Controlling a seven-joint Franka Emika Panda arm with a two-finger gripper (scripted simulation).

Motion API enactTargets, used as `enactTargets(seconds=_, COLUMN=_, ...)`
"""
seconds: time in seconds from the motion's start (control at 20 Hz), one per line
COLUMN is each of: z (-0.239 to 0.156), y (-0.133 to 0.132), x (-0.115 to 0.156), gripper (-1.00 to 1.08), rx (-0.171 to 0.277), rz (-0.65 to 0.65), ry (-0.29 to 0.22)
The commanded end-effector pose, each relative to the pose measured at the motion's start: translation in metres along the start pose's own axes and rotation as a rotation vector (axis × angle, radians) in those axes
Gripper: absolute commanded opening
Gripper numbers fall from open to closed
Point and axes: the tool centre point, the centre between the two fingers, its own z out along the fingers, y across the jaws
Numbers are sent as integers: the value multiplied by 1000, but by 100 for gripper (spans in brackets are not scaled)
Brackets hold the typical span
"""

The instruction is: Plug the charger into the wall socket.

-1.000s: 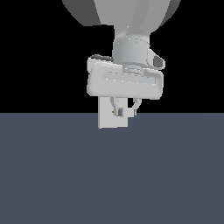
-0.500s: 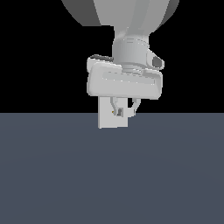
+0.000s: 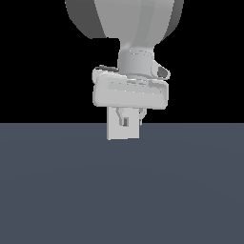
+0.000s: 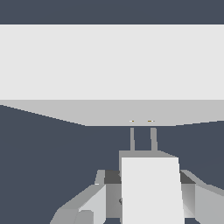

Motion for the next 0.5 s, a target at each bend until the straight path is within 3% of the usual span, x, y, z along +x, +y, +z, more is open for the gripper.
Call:
enactTargets(seconds=0.0, z=1, y=0, x=9, gripper=-100, rx=0, rz=0, ry=0)
enactTargets(seconds=0.45, z=4, y=0, x=21, gripper=-100, rx=0, rz=-1, ry=0)
